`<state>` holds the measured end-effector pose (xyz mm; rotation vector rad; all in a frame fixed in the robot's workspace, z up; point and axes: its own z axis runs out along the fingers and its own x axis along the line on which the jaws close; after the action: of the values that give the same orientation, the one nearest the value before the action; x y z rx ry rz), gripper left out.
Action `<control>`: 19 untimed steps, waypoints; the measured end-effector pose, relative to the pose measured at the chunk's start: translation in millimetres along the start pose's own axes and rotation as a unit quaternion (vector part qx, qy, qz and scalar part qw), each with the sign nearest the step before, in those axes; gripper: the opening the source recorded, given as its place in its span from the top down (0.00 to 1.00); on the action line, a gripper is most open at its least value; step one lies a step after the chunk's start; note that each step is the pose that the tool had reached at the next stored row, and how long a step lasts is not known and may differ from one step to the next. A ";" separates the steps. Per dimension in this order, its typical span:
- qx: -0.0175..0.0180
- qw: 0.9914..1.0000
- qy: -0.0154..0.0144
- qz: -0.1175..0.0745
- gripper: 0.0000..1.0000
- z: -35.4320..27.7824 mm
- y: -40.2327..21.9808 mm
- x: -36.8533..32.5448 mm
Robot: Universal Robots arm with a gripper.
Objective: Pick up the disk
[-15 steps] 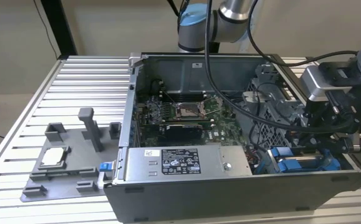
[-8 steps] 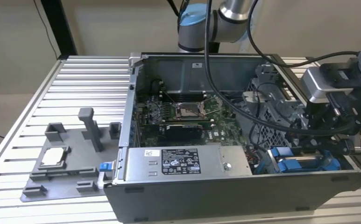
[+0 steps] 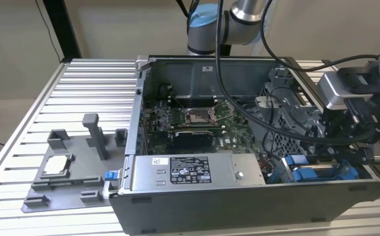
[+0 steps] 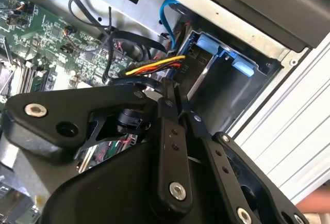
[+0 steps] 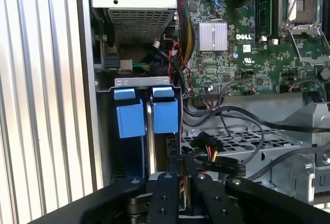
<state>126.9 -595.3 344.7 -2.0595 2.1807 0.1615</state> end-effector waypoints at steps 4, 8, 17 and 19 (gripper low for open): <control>0.000 1.000 0.000 0.000 1.00 0.0 -0.1 0.7; -0.001 1.000 0.000 0.000 1.00 0.5 -0.1 1.3; -0.001 1.000 0.000 0.000 1.00 1.5 -0.1 2.4; -0.001 1.000 0.000 0.000 1.00 2.0 -0.2 2.6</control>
<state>127.0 -597.6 342.3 -2.0603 2.1819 0.1633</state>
